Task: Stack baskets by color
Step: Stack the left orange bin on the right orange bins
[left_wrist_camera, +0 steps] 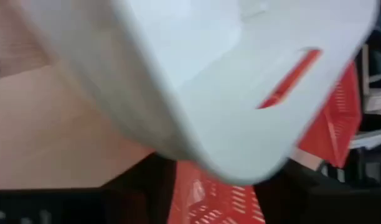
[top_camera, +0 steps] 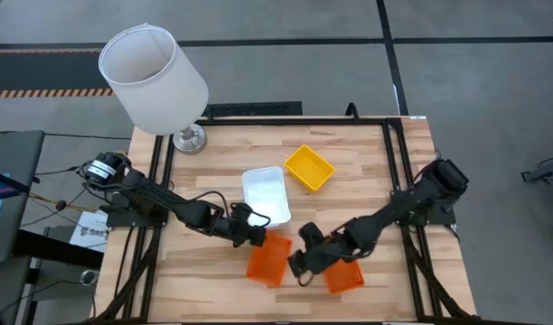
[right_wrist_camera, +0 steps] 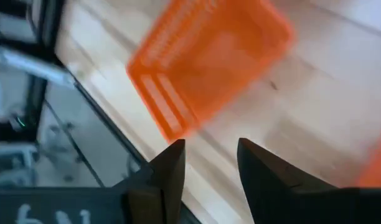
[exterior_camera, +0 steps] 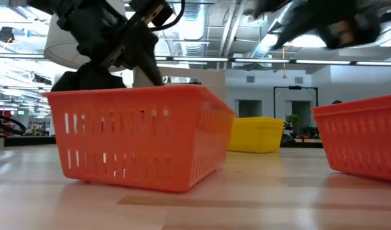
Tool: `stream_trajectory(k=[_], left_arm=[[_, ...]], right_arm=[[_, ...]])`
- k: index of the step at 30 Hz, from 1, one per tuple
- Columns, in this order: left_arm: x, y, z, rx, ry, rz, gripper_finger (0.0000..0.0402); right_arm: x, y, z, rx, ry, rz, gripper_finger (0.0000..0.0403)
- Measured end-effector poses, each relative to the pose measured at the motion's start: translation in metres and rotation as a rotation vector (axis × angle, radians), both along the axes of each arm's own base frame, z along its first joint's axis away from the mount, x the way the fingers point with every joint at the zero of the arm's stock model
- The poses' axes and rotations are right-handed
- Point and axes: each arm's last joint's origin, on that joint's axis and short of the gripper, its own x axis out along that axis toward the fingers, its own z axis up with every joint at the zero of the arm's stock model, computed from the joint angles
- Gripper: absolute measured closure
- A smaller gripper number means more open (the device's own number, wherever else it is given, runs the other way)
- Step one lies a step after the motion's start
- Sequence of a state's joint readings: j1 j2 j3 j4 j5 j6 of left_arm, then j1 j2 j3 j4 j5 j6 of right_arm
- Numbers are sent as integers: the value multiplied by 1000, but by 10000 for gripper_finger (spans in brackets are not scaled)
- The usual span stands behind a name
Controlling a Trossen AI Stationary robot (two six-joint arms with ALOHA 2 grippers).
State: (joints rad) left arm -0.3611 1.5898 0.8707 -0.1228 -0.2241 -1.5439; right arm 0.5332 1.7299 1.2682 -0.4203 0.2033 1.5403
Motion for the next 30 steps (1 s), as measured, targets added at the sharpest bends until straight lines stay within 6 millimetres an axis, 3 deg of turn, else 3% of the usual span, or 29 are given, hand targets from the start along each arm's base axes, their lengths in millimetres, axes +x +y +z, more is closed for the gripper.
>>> stream_trajectory(k=[4, 10, 27, 30], left_arm=[[1, -1, 1, -10, -14, -30, 185], [-1, -3, 0, -28, 15, -64, 146], [0, -3, 0, 18, 4, -101, 139], [0, -3, 0, 27, 1, -92, 139]], right_arm=[[15, -7, -15, 25, 9, -49, 236], [22, -10, -30, 51, 69, -85, 237], [27, -34, -34, 29, 122, -161, 237], [31, -32, -44, 23, 135, -161, 237]])
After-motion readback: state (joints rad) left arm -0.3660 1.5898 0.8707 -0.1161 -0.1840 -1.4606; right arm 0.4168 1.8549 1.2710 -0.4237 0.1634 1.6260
